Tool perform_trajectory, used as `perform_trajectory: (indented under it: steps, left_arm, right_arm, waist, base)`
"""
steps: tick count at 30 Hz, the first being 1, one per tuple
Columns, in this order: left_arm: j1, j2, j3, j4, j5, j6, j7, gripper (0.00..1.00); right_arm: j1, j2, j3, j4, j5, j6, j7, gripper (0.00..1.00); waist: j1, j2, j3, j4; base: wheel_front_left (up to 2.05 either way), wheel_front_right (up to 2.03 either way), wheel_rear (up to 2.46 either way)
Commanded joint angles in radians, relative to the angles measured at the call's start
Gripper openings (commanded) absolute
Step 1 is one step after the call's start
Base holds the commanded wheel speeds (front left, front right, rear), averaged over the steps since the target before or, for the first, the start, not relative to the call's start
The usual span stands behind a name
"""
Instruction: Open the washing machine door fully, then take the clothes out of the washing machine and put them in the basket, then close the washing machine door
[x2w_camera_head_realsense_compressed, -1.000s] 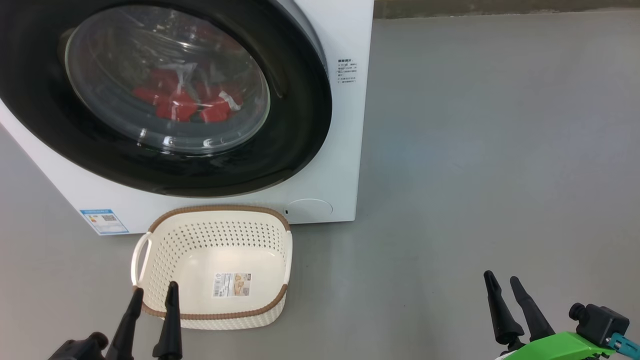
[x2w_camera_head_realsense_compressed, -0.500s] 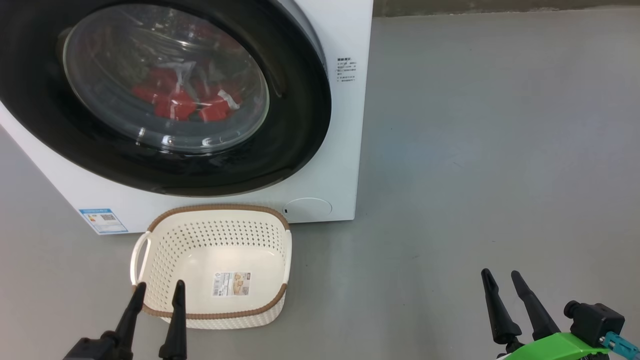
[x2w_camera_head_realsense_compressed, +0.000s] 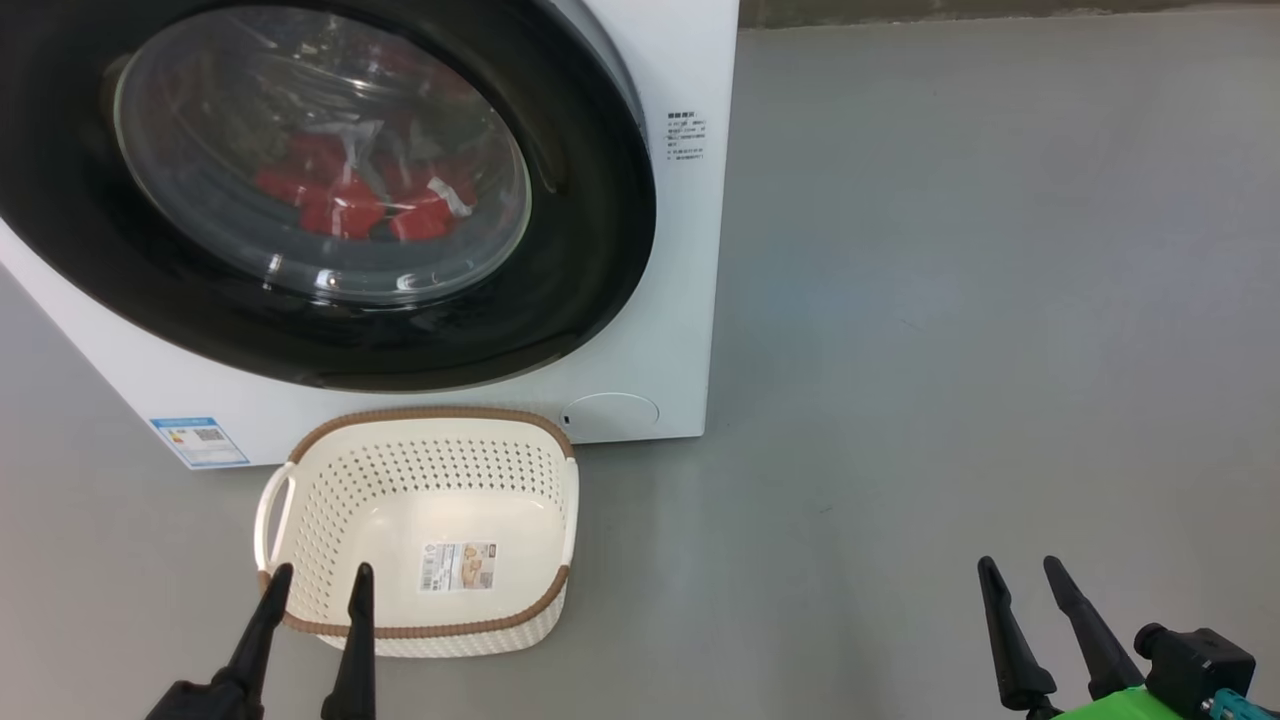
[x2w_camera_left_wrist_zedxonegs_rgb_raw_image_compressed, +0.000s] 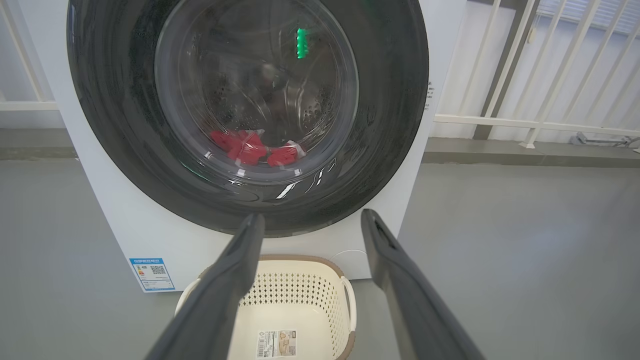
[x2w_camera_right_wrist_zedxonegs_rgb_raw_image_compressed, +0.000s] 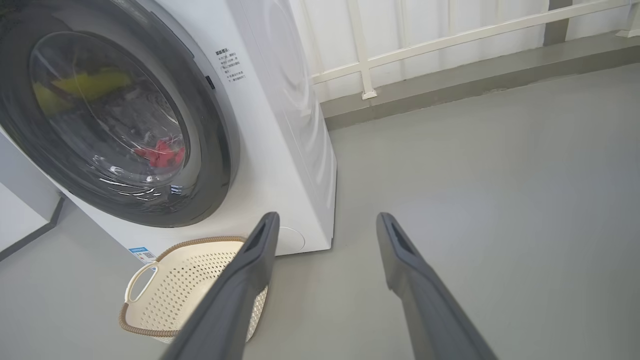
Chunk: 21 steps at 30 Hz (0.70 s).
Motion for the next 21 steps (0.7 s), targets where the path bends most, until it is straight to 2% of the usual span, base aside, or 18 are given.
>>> perform_trajectory:
  steps: [1, 21]
  left_arm:
    - [-0.007, 0.012, 0.035, -0.019, 0.011, -0.003, -0.012, 1.0]
    - [-0.024, 0.008, 0.063, 0.033, -0.062, -0.003, -0.012, 1.0]
  right_arm:
    - [-0.007, -0.01, 0.022, -0.026, -0.018, 0.002, -0.012, 1.0]
    - [0.0, 0.0, -0.032, -0.032, -0.017, 0.002, -0.012, 1.0]
  waist:
    - [0.0, 0.0, 0.0, -0.001]
    - [0.0, 0.0, 0.006, -0.009]
  base:
    - [0.0, 0.0, 0.0]
    - [0.0, 0.0, 0.0]
